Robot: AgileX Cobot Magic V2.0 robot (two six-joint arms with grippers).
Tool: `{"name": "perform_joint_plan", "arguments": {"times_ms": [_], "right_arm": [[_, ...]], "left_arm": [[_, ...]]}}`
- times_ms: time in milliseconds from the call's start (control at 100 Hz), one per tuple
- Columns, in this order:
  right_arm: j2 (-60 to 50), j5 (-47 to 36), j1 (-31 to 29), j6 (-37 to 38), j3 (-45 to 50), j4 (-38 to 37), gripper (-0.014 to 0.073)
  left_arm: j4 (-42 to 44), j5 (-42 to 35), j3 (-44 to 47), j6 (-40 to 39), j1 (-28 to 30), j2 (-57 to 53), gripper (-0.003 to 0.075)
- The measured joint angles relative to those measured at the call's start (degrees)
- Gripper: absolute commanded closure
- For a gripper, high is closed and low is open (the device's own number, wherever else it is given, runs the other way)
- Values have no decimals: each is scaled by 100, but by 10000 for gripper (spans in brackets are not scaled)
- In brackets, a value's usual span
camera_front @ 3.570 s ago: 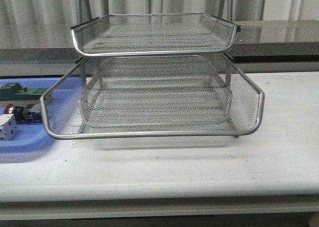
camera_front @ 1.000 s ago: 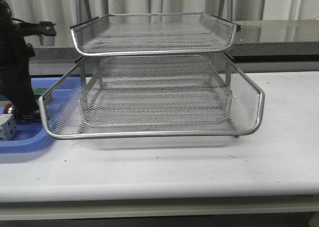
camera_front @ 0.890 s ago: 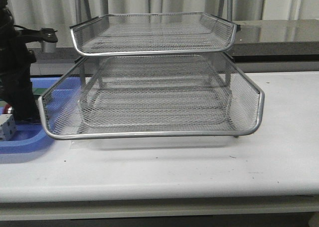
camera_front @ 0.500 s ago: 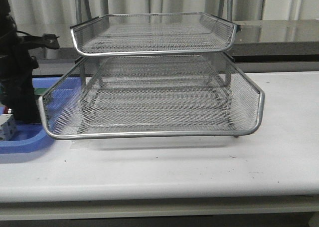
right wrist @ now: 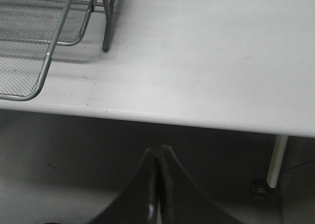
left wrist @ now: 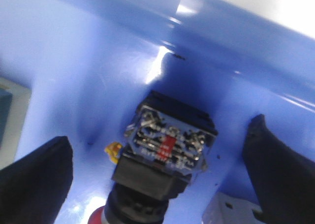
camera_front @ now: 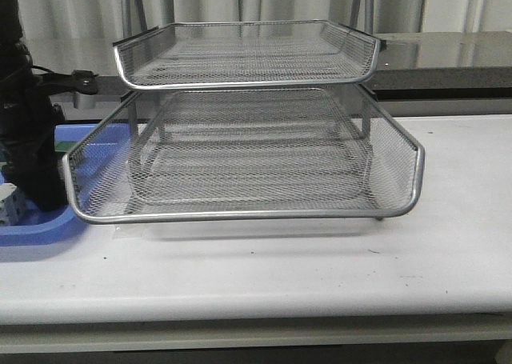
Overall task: Place button on rack with both arms
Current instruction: 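Lower left gripper and grasp the red-capped push button's black body, then lift the button and carry it into the pulled-out middle tray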
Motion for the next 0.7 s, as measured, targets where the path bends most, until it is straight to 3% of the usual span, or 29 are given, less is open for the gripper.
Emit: {"name": "perform_joint_plan", "arguments": {"times_ms": [100,170,380,510,580,700], "right_arm": [[0,0,0,0,0,0,664],[0,0,0,0,0,0,664],[0,0,0,0,0,0,664],[0,0,0,0,0,0,664],[0,0,0,0,0,0,664],[0,0,0,0,0,0,664]], "left_arm": [[-32,-51,0,0,0,0,112],[-57,-61,0,0,0,0,194],[-69,-74,0,11,0,0,535],[-77,-86,0,11,0,0,692],[-77,-86,-11,24,0,0,742],[-77,-86,-11,24,0,0,741]]}}
